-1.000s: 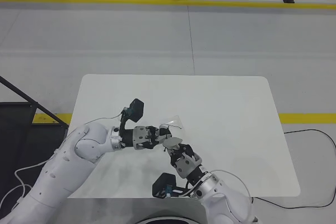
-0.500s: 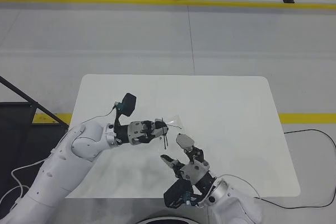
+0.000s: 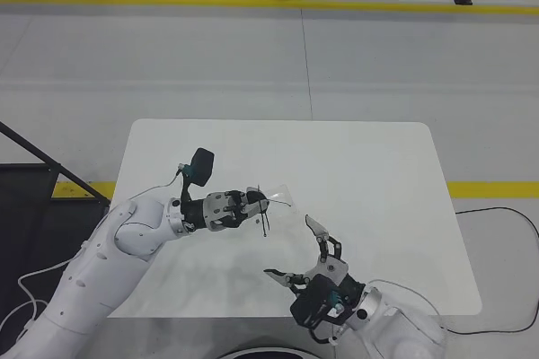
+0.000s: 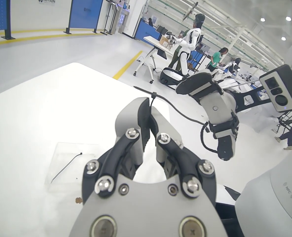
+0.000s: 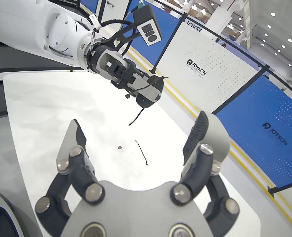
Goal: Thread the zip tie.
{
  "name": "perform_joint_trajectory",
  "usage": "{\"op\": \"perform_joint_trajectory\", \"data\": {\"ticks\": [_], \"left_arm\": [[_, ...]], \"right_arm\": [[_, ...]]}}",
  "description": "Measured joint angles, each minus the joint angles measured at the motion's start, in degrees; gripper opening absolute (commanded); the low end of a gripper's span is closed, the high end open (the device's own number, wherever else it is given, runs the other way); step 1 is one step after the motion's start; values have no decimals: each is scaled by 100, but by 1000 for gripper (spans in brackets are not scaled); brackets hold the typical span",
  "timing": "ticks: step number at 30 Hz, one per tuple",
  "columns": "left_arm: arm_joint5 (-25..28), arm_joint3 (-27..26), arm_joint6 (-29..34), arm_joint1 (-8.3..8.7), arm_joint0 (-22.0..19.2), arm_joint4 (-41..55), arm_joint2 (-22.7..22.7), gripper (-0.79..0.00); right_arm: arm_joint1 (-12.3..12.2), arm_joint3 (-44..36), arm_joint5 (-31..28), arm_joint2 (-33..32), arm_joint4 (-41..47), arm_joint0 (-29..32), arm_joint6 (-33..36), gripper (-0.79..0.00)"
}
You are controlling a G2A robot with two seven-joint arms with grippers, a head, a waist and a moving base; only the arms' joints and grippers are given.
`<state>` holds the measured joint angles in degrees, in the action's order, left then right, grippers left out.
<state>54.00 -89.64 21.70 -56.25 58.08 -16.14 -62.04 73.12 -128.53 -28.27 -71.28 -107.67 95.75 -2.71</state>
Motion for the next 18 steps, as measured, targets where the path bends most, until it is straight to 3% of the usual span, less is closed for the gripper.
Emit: {"op": "perform_joint_trajectory", "data": {"ticks": [3, 5, 9, 13, 18], "left_arm": [[-10, -6, -6, 0, 5, -2, -1, -785], [-113, -62, -64, -5, 48, -82, -26, -785], [-39, -91, -95, -11, 88, -257, -54, -785], [64, -106, -147, -14, 124, -341, -88, -785], [173, -110, -193, -24, 148, -457, -101, -785]], "right_arm": [[4, 102, -39, 50, 124, -44, 50, 0], [12, 351, -368, 116, 545, -240, 205, 0], [33, 1006, -1249, 64, 2081, -846, 940, 0], [38, 1533, -1683, 43, 3532, -1401, 1807, 0], [22, 1825, -1629, 50, 4738, -1853, 2633, 0]]}}
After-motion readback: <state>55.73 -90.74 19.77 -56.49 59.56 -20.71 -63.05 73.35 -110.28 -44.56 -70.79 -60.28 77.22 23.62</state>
